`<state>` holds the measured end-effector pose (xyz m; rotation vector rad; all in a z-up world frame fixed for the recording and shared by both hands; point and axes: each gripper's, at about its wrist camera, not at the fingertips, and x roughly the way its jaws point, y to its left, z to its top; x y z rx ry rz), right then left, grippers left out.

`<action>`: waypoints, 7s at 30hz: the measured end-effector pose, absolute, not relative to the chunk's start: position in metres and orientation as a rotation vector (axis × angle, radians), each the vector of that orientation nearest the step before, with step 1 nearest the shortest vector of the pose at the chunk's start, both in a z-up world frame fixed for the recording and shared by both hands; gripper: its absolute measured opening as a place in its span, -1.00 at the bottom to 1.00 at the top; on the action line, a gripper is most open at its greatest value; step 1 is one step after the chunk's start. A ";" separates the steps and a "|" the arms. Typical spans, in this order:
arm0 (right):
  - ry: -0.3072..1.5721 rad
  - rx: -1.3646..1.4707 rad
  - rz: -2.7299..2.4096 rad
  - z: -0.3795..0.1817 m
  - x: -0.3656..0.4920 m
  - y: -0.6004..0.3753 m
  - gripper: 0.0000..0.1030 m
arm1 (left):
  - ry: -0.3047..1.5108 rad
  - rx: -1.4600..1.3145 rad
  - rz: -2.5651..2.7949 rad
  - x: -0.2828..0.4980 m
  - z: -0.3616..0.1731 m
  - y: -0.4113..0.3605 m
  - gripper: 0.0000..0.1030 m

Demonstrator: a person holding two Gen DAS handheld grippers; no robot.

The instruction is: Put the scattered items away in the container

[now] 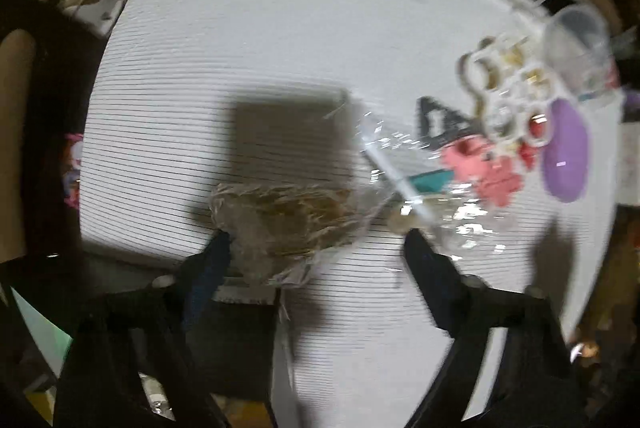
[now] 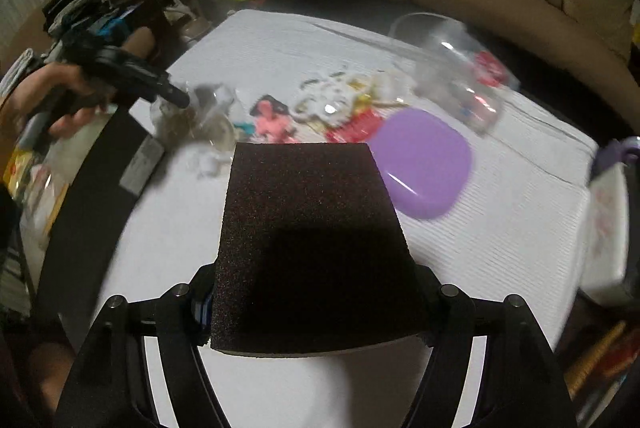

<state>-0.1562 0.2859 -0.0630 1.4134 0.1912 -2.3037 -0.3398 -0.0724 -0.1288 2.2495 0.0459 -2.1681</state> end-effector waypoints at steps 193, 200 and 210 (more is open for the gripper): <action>0.273 1.288 -2.331 -0.116 -0.287 0.056 -0.91 | 0.448 0.921 -2.796 -0.056 -0.014 -0.153 -0.57; 0.207 1.043 -2.441 -0.031 -0.164 0.130 -0.91 | 0.388 0.955 -2.816 -0.057 -0.008 -0.127 -0.57; -0.061 1.001 -2.503 -0.035 -0.039 0.176 -0.91 | 0.296 0.908 -2.902 -0.038 0.012 -0.103 -0.57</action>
